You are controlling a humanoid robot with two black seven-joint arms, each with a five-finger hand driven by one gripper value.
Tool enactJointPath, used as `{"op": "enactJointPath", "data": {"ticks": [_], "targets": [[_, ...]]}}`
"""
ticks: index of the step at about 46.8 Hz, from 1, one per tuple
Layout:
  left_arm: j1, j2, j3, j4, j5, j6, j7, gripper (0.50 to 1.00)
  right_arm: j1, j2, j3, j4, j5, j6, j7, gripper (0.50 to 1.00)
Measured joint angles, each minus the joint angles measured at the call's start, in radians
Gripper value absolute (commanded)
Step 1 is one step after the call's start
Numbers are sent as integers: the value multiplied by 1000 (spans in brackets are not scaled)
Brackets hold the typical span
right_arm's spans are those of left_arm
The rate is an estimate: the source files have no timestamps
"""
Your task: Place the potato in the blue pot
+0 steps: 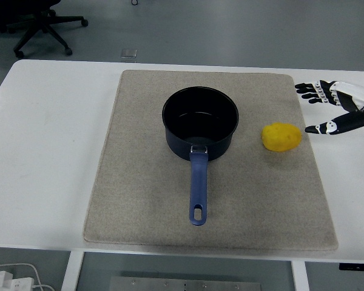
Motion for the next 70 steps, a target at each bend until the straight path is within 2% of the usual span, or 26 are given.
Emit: {"op": "enactJointPath", "data": {"ticks": [7, 23, 42, 70], "targets": [[0, 0, 0, 0, 0, 0, 0, 996, -10, 17, 2, 15, -3, -39, 8, 919], [0, 0, -1, -6, 0, 0, 1, 996, -44, 124, 5, -1, -8, -125, 10, 919], [4, 0, -3, -5, -1, 0, 1, 996, -88, 245, 1, -91, -41, -165, 10, 917], [8, 0, -2, -7, -2, 0, 1, 996, -91, 240, -31, -168, -183, -174, 11, 901]]}}
